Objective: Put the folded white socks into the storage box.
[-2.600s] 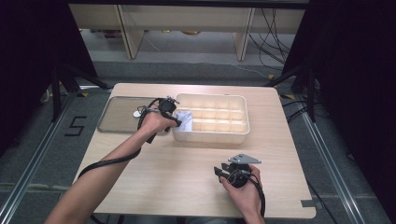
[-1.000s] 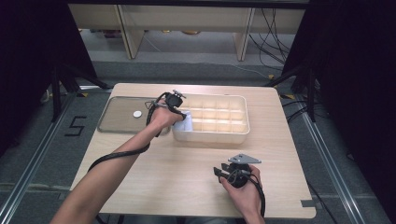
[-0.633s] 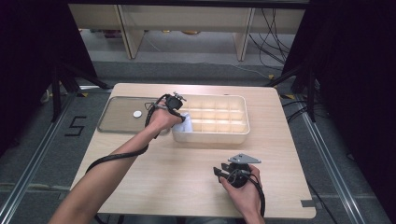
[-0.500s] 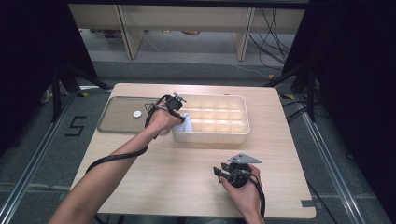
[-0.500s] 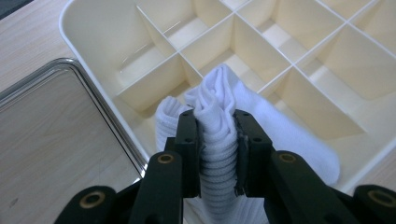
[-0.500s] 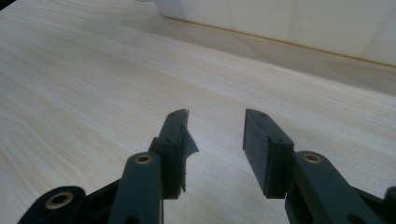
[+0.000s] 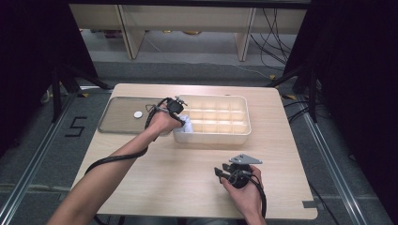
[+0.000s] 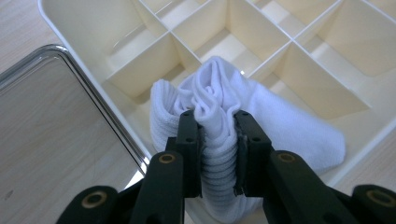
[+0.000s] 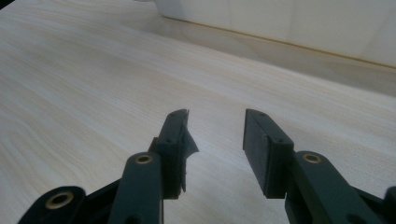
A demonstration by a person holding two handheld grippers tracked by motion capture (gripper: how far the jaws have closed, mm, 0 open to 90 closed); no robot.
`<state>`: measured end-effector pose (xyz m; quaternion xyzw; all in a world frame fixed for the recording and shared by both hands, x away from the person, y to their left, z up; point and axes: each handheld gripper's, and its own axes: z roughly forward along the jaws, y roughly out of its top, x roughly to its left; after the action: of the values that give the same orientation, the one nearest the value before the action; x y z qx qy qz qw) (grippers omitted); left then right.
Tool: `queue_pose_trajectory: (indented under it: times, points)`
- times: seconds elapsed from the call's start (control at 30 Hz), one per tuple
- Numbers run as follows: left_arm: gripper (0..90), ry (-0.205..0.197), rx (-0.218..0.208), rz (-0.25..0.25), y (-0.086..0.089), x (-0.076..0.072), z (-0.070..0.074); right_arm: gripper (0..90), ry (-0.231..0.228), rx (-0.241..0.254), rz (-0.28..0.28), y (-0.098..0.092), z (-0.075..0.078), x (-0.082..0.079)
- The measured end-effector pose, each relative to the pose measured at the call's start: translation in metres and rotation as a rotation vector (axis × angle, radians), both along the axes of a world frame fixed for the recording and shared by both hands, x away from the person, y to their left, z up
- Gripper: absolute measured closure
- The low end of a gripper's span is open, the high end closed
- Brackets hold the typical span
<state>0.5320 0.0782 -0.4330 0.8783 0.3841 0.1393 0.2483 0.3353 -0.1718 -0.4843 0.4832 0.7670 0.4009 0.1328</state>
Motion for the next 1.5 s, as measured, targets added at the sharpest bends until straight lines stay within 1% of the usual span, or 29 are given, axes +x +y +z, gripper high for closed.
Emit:
queue_pose_trajectory:
  times: [0.13,0.37,0.5,0.6,0.63,0.7,0.77,0.83,0.87,0.9,0.93,0.97,1.0,1.03,1.07,1.1,1.13,1.2,1.23,1.27,1.3,1.33,1.37,1.4,1.43,1.5]
  points:
    - [74.2,0.010,0.007,-0.001,-0.001,0.000,-0.001,60.7,0.002,0.000,-0.002,0.000,0.000,0.000]
    - [74.6,0.018,0.042,-0.018,-0.003,-0.002,-0.003,60.8,0.004,-0.001,-0.006,0.000,0.000,0.000]
    - [74.7,0.026,0.038,-0.019,-0.003,-0.001,-0.004,60.8,0.008,-0.003,-0.008,0.000,0.000,0.000]
    - [74.9,0.051,0.036,-0.018,-0.001,0.000,-0.004,60.8,0.006,-0.011,-0.012,0.001,-0.001,0.000]
    - [74.9,0.056,0.031,-0.015,-0.001,0.000,-0.005,60.8,0.004,0.008,0.000,0.001,-0.002,0.000]
    - [75.1,0.074,0.036,-0.017,-0.001,0.001,-0.006,60.8,0.007,0.013,0.009,0.002,-0.002,0.001]
    - [75.2,0.086,0.030,-0.013,-0.001,0.002,-0.007,60.8,0.009,0.013,0.010,0.002,-0.002,0.001]
    - [75.2,0.093,0.033,-0.013,0.000,0.003,-0.006,60.8,0.012,0.009,0.009,0.002,-0.002,0.000]
    - [75.2,0.101,0.042,-0.021,0.000,0.004,-0.006,60.8,0.012,0.007,0.009,0.002,-0.002,0.000]
    - [75.3,0.104,0.046,-0.022,0.000,0.004,-0.006,60.8,0.013,0.008,0.009,0.001,-0.001,0.000]
    - [75.3,0.108,0.039,-0.018,-0.001,0.004,-0.006,60.8,0.007,0.004,0.006,0.001,-0.001,0.000]
    - [75.3,0.112,0.056,-0.025,-0.001,0.005,-0.005,60.8,0.006,0.005,0.006,0.001,-0.001,0.000]
    - [75.4,0.113,0.054,-0.020,-0.002,0.005,-0.005,60.8,0.007,0.004,0.007,0.001,-0.001,0.000]
    - [75.4,0.119,0.065,-0.026,-0.002,0.005,-0.005,60.8,0.006,0.004,0.007,0.001,-0.001,0.000]
    - [75.5,0.125,0.060,-0.016,-0.003,0.005,-0.005,60.8,0.006,0.004,0.008,0.001,-0.002,0.000]
    - [75.5,0.127,0.062,-0.017,-0.003,0.005,-0.005,60.8,0.013,0.013,0.005,0.001,-0.002,0.000]
    - [75.6,0.130,0.066,-0.019,-0.003,0.005,-0.005,60.8,0.008,-0.004,-0.007,0.001,-0.002,0.001]
    - [75.6,0.137,0.078,-0.028,-0.003,0.007,-0.005,60.8,0.005,-0.008,-0.008,0.001,-0.002,0.000]
    - [75.6,0.145,0.079,-0.028,-0.003,0.007,-0.006,60.8,0.011,-0.006,-0.010,0.001,-0.002,0.000]
    - [75.6,0.152,0.070,-0.015,-0.003,0.007,-0.006,60.8,0.005,-0.007,-0.007,0.001,-0.002,0.000]
    - [75.7,0.159,0.068,-0.013,-0.003,0.007,-0.007,60.7,0.007,-0.007,-0.005,0.001,-0.002,0.000]
    - [75.7,0.163,0.070,-0.015,-0.003,0.008,-0.007,60.8,0.017,0.000,-0.012,0.002,-0.002,0.000]
    - [75.7,0.167,0.073,-0.016,-0.004,0.008,-0.007,60.7,0.007,-0.004,-0.004,0.001,-0.002,0.000]
    - [75.7,0.167,0.079,-0.015,-0.004,0.008,-0.007,60.8,0.008,0.002,0.001,0.001,-0.002,0.000]
    - [75.7,0.167,0.085,-0.019,-0.004,0.008,-0.007,60.7,0.021,0.011,0.006,0.001,-0.002,0.000]
    - [75.7,0.174,0.084,-0.019,-0.004,0.009,-0.006,60.7,0.022,0.011,0.006,0.001,-0.002,0.000]
